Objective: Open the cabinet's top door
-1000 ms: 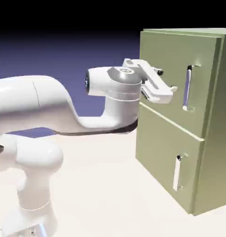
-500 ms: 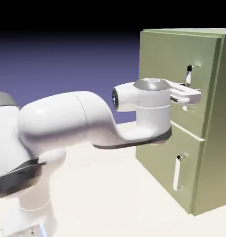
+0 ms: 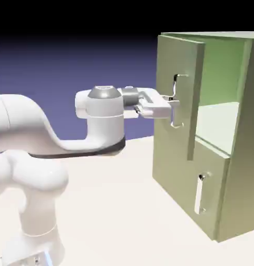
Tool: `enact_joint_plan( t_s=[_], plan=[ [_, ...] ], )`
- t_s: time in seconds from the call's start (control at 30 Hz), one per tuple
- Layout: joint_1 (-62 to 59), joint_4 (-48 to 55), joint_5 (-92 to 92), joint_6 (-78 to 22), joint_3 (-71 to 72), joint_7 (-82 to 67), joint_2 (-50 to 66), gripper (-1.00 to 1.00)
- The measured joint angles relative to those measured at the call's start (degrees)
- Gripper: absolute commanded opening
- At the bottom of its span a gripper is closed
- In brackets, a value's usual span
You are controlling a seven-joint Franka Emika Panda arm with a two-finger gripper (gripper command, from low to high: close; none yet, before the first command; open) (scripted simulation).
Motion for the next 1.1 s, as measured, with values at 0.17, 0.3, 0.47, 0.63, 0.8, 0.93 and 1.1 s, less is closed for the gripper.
enact_joint_plan(
  t_s=[0.17, 0.3, 0.47, 0.63, 0.8, 0.93, 1.1],
  plan=[
    [-4.5, -6.1, 11.0, -6.5, 10.4, -2.3, -4.8, -1.00],
    [-5.9, -9.4, 20.1, -11.7, 18.7, -3.9, -8.3, -1.00],
    [-5.6, -11.7, 31.3, -18.5, 29.1, -5.3, -11.1, -1.00],
    [-4.2, -12.1, 42.0, -25.6, 39.4, -5.7, -11.7, -1.00],
    [-2.8, -10.7, 52.3, -33.0, 49.8, -5.1, -9.8, -1.00],
    [-2.6, -8.0, 60.2, -39.2, 58.1, -4.0, -6.5, -1.00],
    [-4.7, -2.5, 69.6, -47.4, 68.5, -2.0, -0.6, -1.00]
  ],
)
